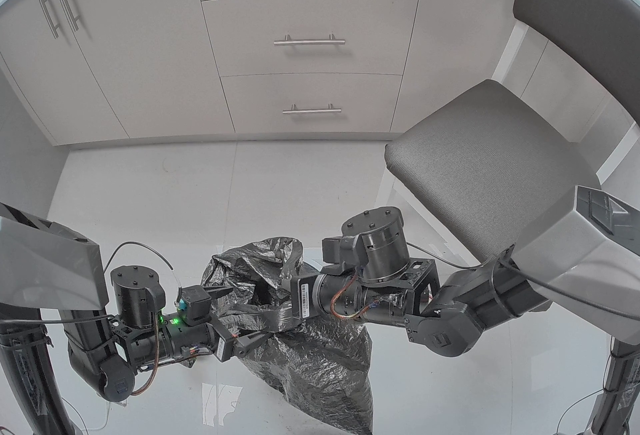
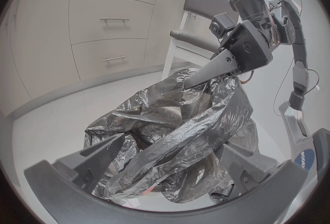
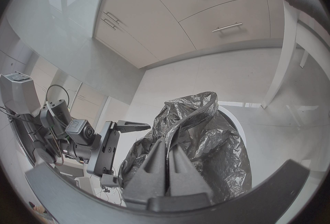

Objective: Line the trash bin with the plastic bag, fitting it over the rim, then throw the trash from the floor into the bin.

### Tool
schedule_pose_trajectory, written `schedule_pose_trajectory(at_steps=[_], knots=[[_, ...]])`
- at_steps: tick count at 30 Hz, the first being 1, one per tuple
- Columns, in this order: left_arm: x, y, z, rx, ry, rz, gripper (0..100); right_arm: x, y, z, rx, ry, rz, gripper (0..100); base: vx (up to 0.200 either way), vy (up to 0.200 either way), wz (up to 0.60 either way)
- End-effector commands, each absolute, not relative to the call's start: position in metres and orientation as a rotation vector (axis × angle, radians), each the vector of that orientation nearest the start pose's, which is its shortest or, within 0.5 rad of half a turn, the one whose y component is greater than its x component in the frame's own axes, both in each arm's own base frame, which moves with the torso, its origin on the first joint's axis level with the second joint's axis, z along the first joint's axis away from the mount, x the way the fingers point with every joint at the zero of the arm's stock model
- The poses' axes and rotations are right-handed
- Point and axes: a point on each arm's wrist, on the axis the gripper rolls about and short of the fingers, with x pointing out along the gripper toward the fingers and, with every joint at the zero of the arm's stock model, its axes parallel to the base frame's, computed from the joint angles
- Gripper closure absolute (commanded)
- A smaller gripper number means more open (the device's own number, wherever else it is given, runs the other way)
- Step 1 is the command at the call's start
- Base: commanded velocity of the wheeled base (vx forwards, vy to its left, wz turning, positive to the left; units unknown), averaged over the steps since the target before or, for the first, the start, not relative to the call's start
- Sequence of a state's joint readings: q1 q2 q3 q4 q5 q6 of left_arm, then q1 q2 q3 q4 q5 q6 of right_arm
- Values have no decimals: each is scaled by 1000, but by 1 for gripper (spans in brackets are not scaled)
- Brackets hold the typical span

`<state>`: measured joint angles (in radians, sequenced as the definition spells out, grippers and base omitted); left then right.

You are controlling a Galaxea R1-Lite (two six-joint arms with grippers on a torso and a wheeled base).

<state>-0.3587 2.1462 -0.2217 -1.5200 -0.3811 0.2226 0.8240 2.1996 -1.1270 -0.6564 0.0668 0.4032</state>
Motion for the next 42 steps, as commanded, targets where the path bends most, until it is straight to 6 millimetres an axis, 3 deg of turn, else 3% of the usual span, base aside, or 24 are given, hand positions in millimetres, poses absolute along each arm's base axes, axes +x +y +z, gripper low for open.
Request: schedule_pose_trajectory(at_steps=[1,15,26,42], knots=[[242,-100,25,206,331,-772,0,284,309,84,213,568,781,100,0,0,0],[237,-91,35,198,309,-749,0,281,307,92,207,581,779,100,0,0,0],[246,-114,43,208,230,-809,0,276,310,91,201,587,792,100,0,0,0],[247,-120,42,205,228,-826,0,273,313,92,199,585,801,100,0,0,0]])
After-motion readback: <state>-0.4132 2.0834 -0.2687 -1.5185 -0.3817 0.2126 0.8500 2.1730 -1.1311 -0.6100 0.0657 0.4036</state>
